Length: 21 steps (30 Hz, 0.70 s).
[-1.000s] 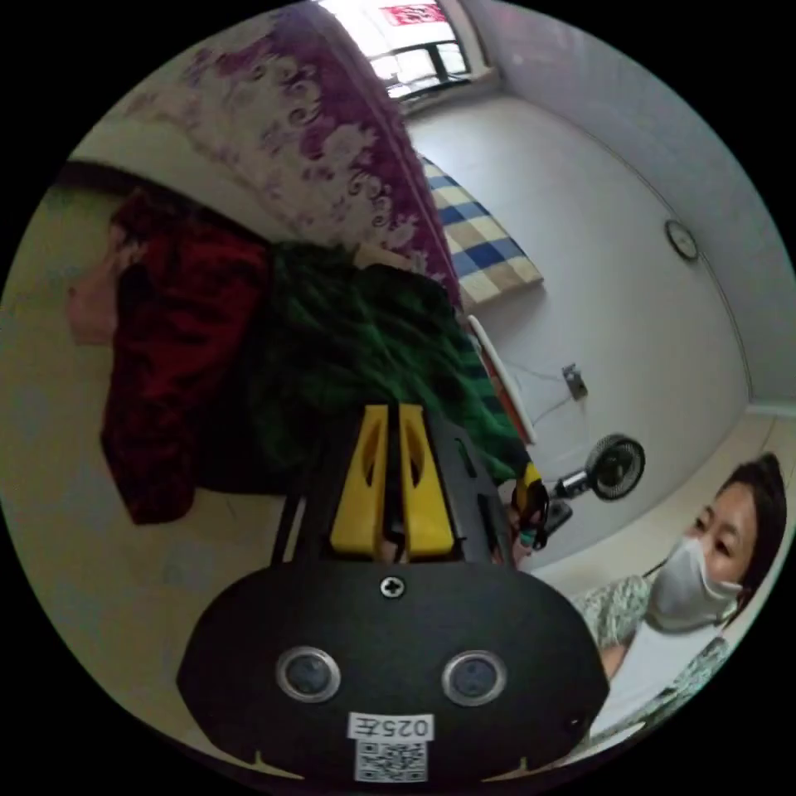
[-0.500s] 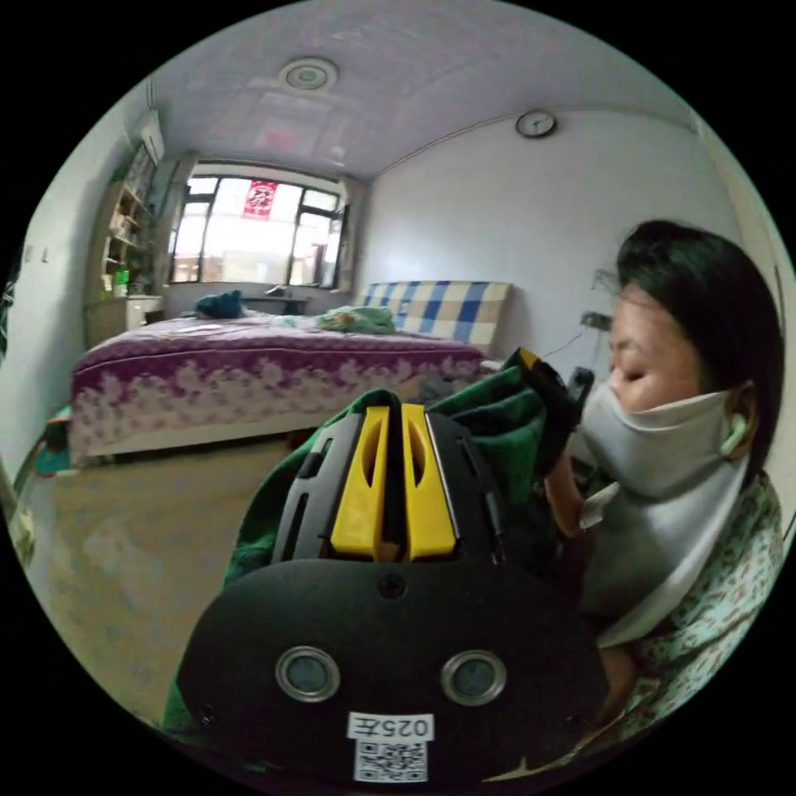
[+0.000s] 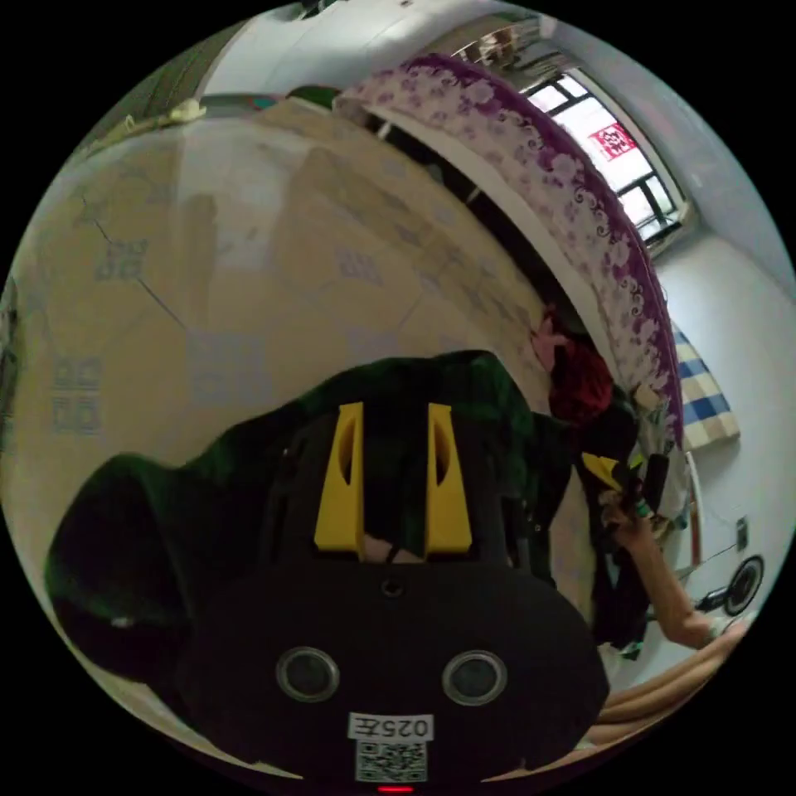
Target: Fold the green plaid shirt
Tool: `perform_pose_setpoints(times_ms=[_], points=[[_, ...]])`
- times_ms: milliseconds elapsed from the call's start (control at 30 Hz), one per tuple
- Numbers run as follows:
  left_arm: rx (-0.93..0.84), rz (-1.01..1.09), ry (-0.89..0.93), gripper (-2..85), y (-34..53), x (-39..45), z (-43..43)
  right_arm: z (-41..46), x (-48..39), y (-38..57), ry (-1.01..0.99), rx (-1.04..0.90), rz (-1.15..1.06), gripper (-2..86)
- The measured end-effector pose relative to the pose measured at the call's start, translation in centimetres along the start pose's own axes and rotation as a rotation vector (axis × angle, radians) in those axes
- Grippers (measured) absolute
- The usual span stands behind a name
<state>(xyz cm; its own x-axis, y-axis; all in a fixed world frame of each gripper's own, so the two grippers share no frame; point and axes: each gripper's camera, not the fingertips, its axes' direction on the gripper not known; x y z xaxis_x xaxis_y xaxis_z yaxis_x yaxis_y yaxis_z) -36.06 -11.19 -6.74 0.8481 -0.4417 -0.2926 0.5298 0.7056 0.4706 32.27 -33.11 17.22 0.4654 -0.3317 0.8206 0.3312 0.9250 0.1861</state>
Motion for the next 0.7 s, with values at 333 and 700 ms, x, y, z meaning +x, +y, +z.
perform_pose_setpoints(times_ms=[333,700], points=[[-0.215,0.320,-0.276,13.5,14.6,4.7,-11.9,4.2,-1.1,9.6,0.137,-0.067,0.214,18.7],[-0.109,0.114,-0.316,12.9,16.4,-3.8,-21.7,11.2,-2.9,4.7,0.116,-0.015,0.237,18.6]])
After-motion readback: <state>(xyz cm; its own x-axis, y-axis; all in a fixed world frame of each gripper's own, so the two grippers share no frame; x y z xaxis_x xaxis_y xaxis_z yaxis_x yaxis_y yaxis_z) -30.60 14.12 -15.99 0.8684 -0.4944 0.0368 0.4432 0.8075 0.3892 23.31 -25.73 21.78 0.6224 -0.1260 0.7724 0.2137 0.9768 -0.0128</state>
